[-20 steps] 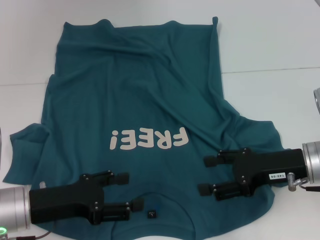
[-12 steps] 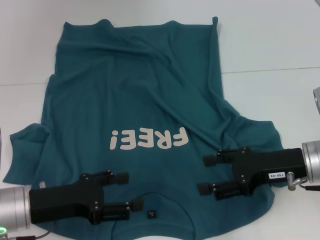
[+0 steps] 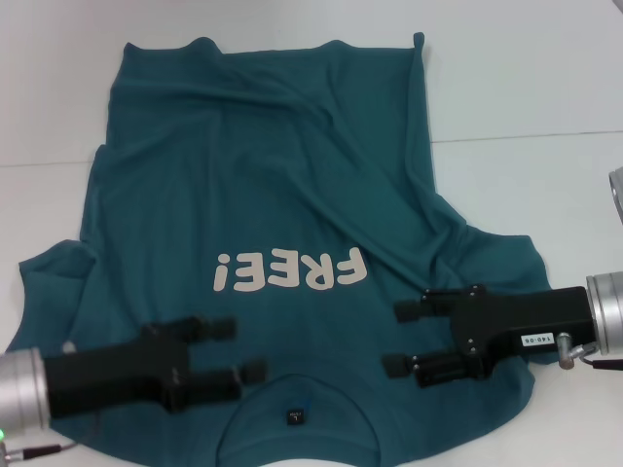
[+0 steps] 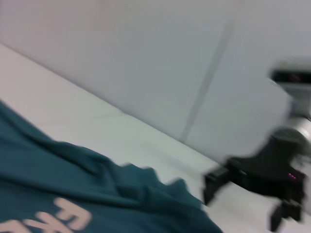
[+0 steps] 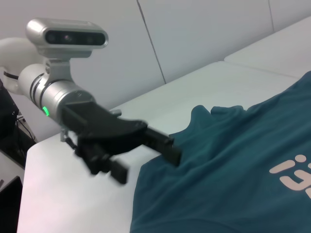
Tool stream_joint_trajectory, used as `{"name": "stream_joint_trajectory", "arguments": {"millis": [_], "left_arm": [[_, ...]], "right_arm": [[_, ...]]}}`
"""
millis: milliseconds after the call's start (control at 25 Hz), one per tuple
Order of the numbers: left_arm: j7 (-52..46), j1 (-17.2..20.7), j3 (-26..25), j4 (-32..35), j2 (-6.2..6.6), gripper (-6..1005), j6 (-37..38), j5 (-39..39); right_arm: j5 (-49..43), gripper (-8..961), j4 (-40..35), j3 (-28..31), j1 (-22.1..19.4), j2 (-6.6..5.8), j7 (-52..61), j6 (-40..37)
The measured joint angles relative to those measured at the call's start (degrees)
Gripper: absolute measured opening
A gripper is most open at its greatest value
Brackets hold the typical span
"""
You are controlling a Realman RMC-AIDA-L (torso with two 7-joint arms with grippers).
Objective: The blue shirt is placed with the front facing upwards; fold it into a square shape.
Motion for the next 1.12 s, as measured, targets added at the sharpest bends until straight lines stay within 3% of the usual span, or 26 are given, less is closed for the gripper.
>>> {"name": "stream_joint_trajectory", "arguments": {"millis": [320, 440, 680, 1120], "left_arm": [[-6.85, -0.18, -12.14, 0.12, 0.71, 873, -7.26, -0.19], [-7.09, -0.08, -13.87, 0.13, 1.23, 873, -7.89, -0.22], [-8.57, 0.06, -14.36, 0.49, 2.22, 873, -14.05, 0.08], [-9.33, 0.33, -14.15, 1.27, 2.44, 874, -26.41, 1.87]], "right_arm": [[2.02, 927, 0.00, 0.03, -0.45, 0.03, 0.02, 0.14], [2.55, 927, 0.00, 0.10, -0.50, 0.09, 0.41, 0.50], [4.18, 927, 0.00, 1.41, -0.75, 0.61, 0.59, 0.50], [4.34, 928, 0.76, 2.98, -1.19, 1.25, 0.63, 0.58]]}}
